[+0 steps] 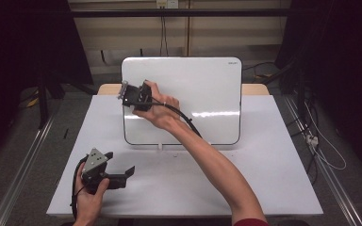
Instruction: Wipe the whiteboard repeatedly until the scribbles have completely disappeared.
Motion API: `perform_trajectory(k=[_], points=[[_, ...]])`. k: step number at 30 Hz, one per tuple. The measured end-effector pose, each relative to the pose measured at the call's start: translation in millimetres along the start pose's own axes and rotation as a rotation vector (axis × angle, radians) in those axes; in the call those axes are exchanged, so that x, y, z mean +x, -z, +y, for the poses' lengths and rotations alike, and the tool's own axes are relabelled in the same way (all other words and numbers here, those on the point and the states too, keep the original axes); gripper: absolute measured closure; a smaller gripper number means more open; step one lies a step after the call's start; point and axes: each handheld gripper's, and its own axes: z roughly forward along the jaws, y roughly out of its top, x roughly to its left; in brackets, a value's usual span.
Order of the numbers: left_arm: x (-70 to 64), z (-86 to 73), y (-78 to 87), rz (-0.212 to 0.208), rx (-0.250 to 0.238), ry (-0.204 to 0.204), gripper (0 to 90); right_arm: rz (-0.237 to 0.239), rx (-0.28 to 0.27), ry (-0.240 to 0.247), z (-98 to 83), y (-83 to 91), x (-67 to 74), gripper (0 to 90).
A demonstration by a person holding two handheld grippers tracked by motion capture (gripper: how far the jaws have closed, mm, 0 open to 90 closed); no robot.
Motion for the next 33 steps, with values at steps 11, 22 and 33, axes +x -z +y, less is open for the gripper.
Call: perform_trajectory(k=[11,22,33], points=[[0.1,-0.3,-0.6,0.003,0.003,0.001,3.5,0.048,-0.023,-0.064,8.3,0.7,-18.0,41.0],[1.5,-0.4,2.2,0.000,-0.011,0.009,3.5,0.009,-0.012,-0.123,23.9,1.5,-56.0,41.1],[2.0,-0.3,2.1,0.004,-0.008,0.011,3.5,-0.065,-0.001,-0.174,12.2,10.6,-74.5,41.1]])
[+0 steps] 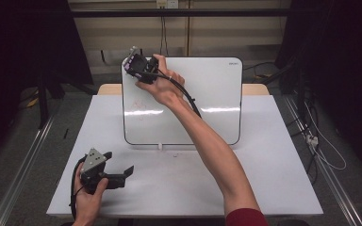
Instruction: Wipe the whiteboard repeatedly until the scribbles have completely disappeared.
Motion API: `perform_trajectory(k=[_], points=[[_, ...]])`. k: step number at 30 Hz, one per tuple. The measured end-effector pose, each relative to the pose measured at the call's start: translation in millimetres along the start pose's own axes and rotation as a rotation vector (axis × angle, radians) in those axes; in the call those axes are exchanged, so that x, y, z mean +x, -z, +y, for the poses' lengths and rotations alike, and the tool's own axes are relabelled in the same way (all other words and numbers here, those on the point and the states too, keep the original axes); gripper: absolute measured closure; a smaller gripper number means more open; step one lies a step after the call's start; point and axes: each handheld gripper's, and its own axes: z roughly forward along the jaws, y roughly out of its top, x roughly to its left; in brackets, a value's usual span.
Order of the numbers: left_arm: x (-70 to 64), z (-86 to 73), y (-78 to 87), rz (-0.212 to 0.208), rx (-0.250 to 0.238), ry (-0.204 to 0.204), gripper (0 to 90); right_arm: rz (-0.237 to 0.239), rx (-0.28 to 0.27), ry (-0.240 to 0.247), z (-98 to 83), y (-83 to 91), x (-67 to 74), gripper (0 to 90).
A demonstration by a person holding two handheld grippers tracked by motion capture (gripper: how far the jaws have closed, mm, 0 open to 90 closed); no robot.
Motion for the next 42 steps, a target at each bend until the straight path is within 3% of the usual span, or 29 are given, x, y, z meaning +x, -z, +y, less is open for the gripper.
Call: perform_trajectory(k=[2,5,11,14,21,23,25,29,31,34,40,42], points=[[-0.4,0.4,0.1,0.001,-0.002,-0.004,3.5,0.002,0.005,0.006,-2.6,-0.6,4.5,41.0],[-0.6,0.4,-0.5,0.002,0.000,-0.006,3.5,0.015,0.000,0.044,-7.9,-4.7,22.1,41.1],[-1.1,-0.1,-0.6,0.005,0.001,-0.005,3.5,0.065,-0.006,0.129,-22.9,-6.2,71.5,41.1],[-1.5,0.0,-1.0,0.003,0.003,-0.008,3.5,0.095,-0.008,0.144,-34.2,-5.4,92.2,41.1],[-3.2,0.2,-3.2,0.004,0.013,-0.011,3.5,0.167,0.004,0.174,-55.2,-3.0,125.5,41.1],[-3.6,0.2,-3.3,0.002,0.013,-0.014,3.5,0.170,0.007,0.203,-59.0,-3.1,134.7,41.1],[-3.5,0.2,-3.2,0.002,0.012,-0.015,3.5,0.206,0.011,0.202,-60.7,-3.5,138.2,41.1],[-2.6,-0.1,-3.0,0.003,0.010,-0.009,3.5,0.221,0.022,0.221,-64.7,-4.3,150.2,41.1],[-2.9,-0.1,-2.5,0.003,0.007,-0.007,3.5,0.222,0.019,0.237,-65.6,-4.4,152.7,41.1],[-2.9,0.0,-1.5,0.003,0.005,-0.008,3.5,0.219,0.025,0.205,-63.8,-3.5,145.4,41.1],[-1.9,-0.3,-2.2,0.004,0.010,-0.007,3.5,0.129,0.001,0.108,-61.7,3.9,93.9,41.1],[-2.1,-0.2,-2.8,-0.001,0.013,-0.010,3.5,0.101,-0.015,0.047,-61.1,6.4,78.4,41.1]])
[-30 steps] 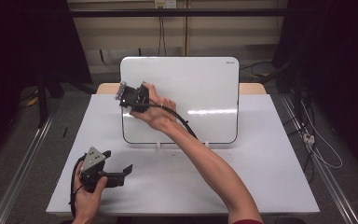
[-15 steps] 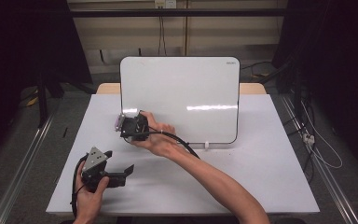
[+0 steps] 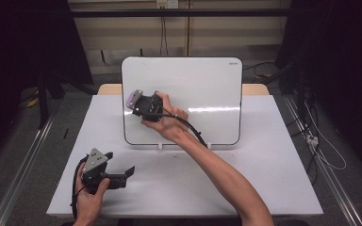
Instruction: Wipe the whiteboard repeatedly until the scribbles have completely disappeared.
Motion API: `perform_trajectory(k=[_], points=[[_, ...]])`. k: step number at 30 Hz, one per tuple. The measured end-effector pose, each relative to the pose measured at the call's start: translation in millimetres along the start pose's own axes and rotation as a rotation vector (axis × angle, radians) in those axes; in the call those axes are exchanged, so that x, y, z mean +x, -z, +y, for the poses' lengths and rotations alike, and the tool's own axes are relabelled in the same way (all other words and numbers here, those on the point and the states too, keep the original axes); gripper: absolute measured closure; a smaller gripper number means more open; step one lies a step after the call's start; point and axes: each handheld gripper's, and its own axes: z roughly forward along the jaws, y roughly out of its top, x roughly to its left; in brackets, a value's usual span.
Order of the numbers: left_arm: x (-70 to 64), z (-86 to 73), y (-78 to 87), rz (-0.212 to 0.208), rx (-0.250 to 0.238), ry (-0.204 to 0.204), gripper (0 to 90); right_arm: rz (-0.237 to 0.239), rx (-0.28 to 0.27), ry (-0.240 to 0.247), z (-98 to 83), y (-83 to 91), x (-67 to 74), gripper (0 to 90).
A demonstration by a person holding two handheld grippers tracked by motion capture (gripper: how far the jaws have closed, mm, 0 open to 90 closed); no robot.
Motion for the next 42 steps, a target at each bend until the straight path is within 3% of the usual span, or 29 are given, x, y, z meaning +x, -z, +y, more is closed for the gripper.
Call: perform_trajectory(k=[3,10,12,14,20,23,28,33,38,42], points=[[-1.0,0.2,-0.2,0.001,0.003,-0.005,3.5,-0.009,0.007,0.013,-0.8,0.7,-0.4,41.1],[-1.5,0.0,-1.3,-0.001,0.005,-0.003,3.5,0.078,0.041,0.141,-1.9,-10.8,48.1,41.0],[-1.5,0.1,-1.4,0.000,0.008,-0.003,3.5,0.088,0.053,0.138,2.2,-12.9,54.1,41.1],[-1.2,0.0,-1.5,-0.006,0.006,-0.001,3.5,0.107,0.038,0.110,8.6,-14.2,46.2,41.0],[1.5,-0.8,0.1,0.002,0.007,0.011,3.5,0.048,0.012,-0.007,40.4,-13.6,-0.8,41.1],[2.3,-0.7,0.8,-0.002,0.002,0.016,3.5,0.001,0.021,-0.029,55.8,-12.5,-21.1,41.2],[3.6,-1.0,2.6,0.000,-0.007,0.020,3.5,-0.017,0.030,-0.091,67.5,-10.8,-48.6,41.2],[4.6,-1.3,2.5,0.002,-0.002,0.023,3.5,-0.067,0.035,-0.115,60.2,-4.7,-63.1,41.2],[5.3,-1.3,2.1,0.003,-0.003,0.030,3.5,-0.126,0.045,-0.158,40.6,6.5,-79.5,41.2],[4.2,-0.8,2.0,0.005,-0.002,0.028,3.5,-0.142,0.053,-0.187,24.1,16.1,-88.8,41.2]])
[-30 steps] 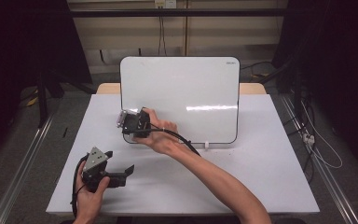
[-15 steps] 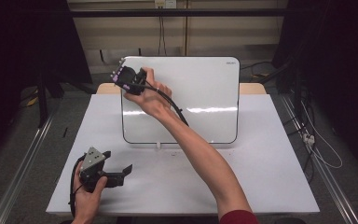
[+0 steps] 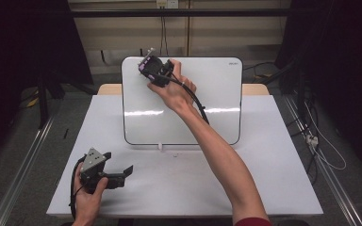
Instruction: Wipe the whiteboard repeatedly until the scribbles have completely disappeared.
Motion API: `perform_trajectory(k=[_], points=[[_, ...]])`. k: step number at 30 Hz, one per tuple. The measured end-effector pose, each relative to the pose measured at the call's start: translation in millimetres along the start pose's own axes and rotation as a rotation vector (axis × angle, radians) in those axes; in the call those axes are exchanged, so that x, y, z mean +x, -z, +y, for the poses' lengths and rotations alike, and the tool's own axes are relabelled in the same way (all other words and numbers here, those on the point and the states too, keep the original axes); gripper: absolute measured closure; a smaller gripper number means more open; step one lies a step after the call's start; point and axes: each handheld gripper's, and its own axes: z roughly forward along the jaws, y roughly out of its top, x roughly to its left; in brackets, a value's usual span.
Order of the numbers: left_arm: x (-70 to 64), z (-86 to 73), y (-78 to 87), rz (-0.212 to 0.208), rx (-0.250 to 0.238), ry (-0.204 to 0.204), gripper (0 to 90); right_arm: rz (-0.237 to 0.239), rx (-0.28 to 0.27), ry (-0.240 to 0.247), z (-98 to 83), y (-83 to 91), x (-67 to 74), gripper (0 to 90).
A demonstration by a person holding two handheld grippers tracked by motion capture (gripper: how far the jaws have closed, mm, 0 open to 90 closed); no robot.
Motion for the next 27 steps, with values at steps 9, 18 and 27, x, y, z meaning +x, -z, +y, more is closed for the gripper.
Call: perform_trajectory(k=[9,18,27], points=[[0.4,0.2,-1.3,-0.007,-0.002,-0.003,3.5,-0.007,-0.007,0.040,21.6,-8.5,18.7,41.1],[1.1,0.2,0.4,-0.010,-0.006,-0.003,3.5,0.038,-0.012,0.090,58.2,-22.2,55.4,41.2],[1.0,0.2,0.7,-0.008,-0.007,-0.006,3.5,-0.007,-0.012,-0.043,31.2,-11.2,10.8,41.2]])
